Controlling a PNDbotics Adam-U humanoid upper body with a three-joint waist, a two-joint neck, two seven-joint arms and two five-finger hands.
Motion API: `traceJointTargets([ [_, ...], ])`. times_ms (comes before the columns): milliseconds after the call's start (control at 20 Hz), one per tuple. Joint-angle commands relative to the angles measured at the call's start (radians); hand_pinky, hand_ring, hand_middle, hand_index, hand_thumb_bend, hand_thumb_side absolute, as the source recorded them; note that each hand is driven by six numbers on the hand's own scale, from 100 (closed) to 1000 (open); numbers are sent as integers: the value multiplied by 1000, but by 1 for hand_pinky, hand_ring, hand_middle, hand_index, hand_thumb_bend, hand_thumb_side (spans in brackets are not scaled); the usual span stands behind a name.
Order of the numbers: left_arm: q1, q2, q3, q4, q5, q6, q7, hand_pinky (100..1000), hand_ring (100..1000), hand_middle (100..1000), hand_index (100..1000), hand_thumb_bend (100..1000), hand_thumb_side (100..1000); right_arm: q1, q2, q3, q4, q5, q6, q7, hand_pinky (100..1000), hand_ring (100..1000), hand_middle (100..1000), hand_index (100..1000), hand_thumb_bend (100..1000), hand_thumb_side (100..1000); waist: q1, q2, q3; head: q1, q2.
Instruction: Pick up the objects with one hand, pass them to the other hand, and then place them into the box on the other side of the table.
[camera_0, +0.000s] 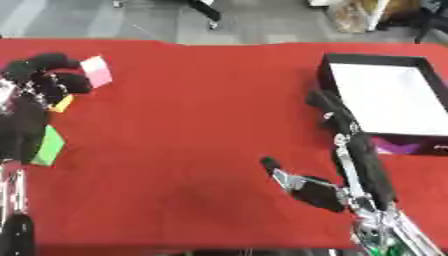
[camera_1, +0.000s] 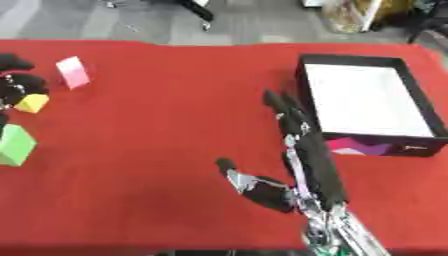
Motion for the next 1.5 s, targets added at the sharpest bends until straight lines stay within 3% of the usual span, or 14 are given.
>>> traceJointTargets([
  [50,-9,4,-2,-13,-8,-7,-3,707,687,701,801,100,837,-6,-1,-4,-10,-5,-4,0,694,1000,836,1000,550,426,3,-7,1,7,-3],
  [400,-13,9,-1,-12,-16,-11,-6,710,690,704,803,100,817,-5,-1,-2,-10,-6,-5,4,694,1000,834,1000,548,424,3,-10,1,10,-3],
  [550,-51,91,5,-6,-63,-60,-23,728,704,719,825,100,720,-4,-4,2,-10,-9,-6,7,692,1000,833,1000,549,425,8,-15,2,31,-3],
  [600,-70,147,6,12,-93,-99,-39,731,705,720,827,100,707,-3,-8,5,-10,-11,-6,10,692,1000,833,1000,549,425,12,-18,2,43,-3],
  [650,-88,211,4,41,-129,-149,-58,758,724,737,849,100,620,-1,-12,8,-10,-13,-6,13,693,1000,833,1000,548,426,18,-22,3,55,-3],
  [900,-200,570,-65,334,-406,-501,-131,838,774,787,918,100,402,9,-38,15,-10,-15,-6,25,693,1000,833,1000,548,425,50,-45,6,99,-3],
  [950,-217,622,-85,397,-474,-560,-126,863,792,804,936,145,359,11,-42,16,-10,-16,-6,27,693,1000,833,1000,547,426,55,-50,6,106,-3],
  [1050,-252,707,-133,525,-621,-650,-111,882,804,815,947,284,381,17,-49,18,-10,-17,-5,31,693,1000,833,1000,547,427,63,-58,7,116,-3],
  [1250,-312,783,-223,747,-912,-743,-43,905,824,830,957,509,417,26,-58,20,-10,-18,-4,36,694,1000,831,1000,545,428,71,-69,6,122,-3],
  [1400,-344,774,-272,893,-1087,-785,23,904,830,827,949,559,510,29,-57,20,-10,-19,-4,36,693,1000,830,1000,542,434,71,-71,1,121,-3],
  [1500,-360,758,-301,957,-1166,-818,52,893,835,829,951,622,621,32,-57,22,-10,-22,-1,35,693,1000,828,1000,539,436,70,-71,0,119,-3],
])
